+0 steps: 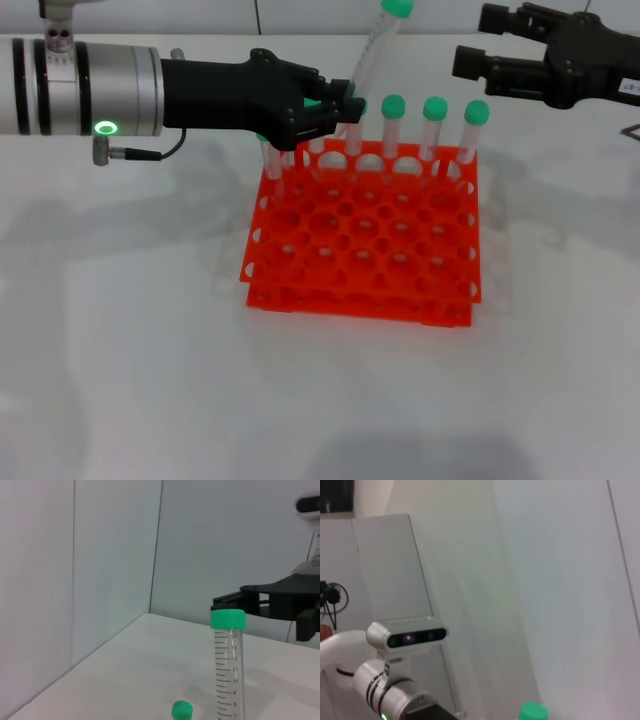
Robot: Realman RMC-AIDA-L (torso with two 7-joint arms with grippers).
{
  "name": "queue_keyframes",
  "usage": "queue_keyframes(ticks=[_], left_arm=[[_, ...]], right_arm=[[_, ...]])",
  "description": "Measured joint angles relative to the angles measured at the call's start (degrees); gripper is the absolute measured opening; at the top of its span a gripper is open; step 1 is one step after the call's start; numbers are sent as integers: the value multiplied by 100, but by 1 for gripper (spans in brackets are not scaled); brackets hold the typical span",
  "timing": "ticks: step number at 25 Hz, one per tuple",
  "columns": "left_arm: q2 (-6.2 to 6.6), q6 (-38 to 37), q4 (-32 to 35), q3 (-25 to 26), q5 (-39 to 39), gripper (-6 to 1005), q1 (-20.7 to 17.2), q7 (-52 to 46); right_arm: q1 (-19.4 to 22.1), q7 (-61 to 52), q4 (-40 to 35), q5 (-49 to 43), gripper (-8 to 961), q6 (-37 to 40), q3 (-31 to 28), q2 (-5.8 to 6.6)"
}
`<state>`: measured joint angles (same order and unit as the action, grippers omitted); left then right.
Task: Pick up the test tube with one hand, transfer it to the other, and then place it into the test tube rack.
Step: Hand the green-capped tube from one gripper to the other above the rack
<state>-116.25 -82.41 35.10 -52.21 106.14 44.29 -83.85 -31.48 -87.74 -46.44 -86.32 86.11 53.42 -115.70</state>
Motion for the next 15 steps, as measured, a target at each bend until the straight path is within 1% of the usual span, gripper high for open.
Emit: queue_keyframes(ticks=[7, 15], left_arm=[[-30, -39, 21, 0, 3, 214, 0, 0], [-71, -47, 36, -8, -2, 216, 0, 1]], right_arm=[[-136, 32, 333, 305, 841, -23, 53, -6], [-198, 87, 417, 618, 841, -215, 477, -14]])
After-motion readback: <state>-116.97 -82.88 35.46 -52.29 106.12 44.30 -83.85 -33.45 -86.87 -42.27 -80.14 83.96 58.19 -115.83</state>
